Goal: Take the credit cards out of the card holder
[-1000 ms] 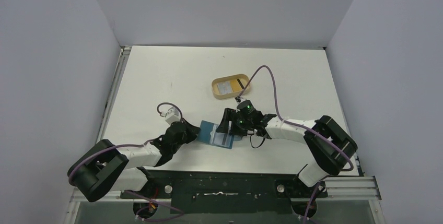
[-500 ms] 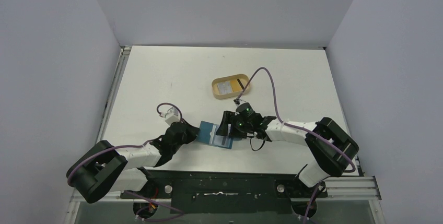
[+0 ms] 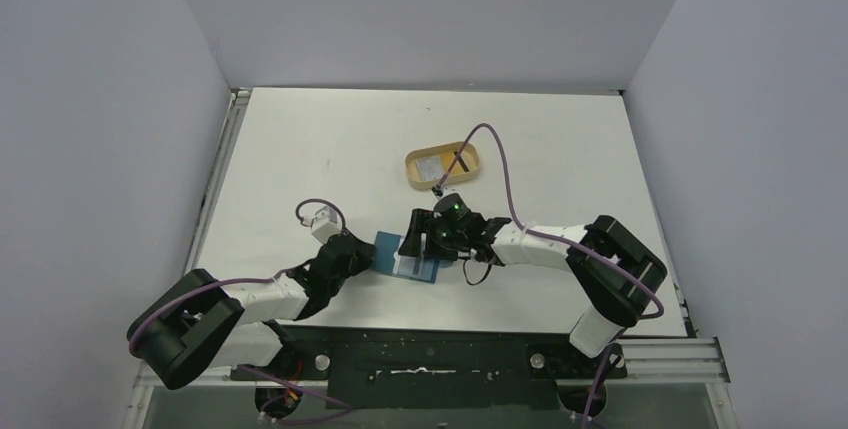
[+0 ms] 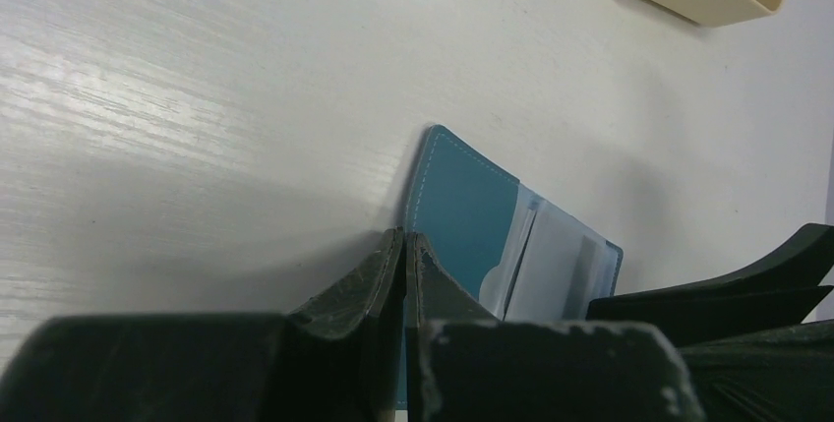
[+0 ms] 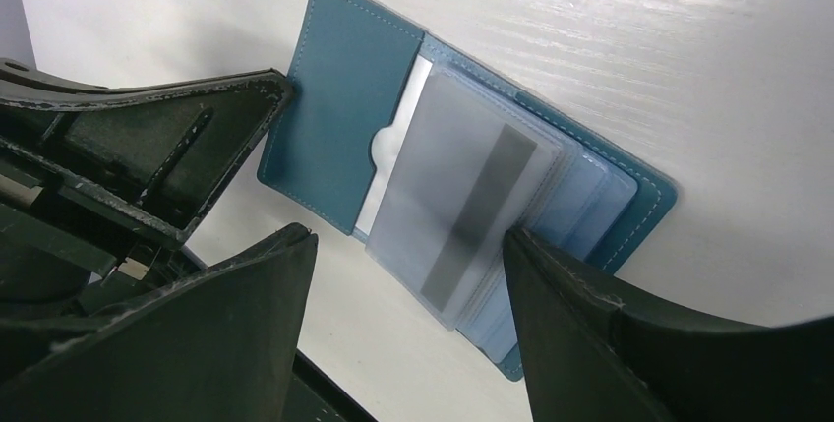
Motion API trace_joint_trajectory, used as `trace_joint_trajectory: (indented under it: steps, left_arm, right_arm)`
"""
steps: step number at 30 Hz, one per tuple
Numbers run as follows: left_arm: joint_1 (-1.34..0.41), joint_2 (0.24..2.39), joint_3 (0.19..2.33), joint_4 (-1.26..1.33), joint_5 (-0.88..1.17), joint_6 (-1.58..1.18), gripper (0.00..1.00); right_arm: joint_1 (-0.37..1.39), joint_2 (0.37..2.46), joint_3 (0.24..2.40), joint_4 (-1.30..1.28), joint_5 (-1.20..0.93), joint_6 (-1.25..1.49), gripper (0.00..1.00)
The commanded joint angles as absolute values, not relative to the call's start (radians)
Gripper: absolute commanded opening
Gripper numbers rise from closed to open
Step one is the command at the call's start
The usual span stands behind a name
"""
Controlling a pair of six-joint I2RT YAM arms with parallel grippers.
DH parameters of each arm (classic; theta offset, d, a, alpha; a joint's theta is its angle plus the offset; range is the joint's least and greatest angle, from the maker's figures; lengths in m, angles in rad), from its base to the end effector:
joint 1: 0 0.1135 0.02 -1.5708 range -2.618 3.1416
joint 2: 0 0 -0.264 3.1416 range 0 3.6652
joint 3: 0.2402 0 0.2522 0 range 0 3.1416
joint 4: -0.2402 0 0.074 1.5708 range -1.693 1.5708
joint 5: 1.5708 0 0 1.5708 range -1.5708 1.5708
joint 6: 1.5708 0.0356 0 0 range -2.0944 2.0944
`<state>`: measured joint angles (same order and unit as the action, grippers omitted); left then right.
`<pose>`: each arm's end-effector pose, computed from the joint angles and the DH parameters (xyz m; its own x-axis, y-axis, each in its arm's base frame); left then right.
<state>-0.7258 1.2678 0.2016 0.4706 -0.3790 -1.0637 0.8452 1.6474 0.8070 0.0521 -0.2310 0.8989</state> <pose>0.1589 -0.1234 0.1200 -0.5426 -0.6043 -0.5835 -0.1786 0.7617 -0.6228 0.2095 0.2485 0.1572 -0.9467 0.0808 -0.3118 -0.1517 0.7421 0.6529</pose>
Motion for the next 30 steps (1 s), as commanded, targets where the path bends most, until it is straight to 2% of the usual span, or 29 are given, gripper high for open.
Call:
trace_joint_trajectory:
  steps: [1,10,21,30]
  left_arm:
    - [-0.752,1.251,0.206,0.493,-0.328,-1.068,0.0]
    - [-0.757,1.26,0.208,0.498,-0.33,-1.065,0.0]
    - [-0.764,1.25,0.206,0.494,-0.339,-1.063,0.0]
    - [-0.764,1.244,0.197,0.491,-0.342,-1.068,0.0]
  right_arm:
    - [0.879,1.636,0.88,0.154,-0.234,0.905,0.7]
    - [0.895,1.588,0.927,0.167,-0.218,0.895,0.7]
    - [0.923,1.663,1.027,0.185,-0.241,0.896,0.71]
    - [0.913,1.627,0.942,0.19,-0.203,0.908,0.73]
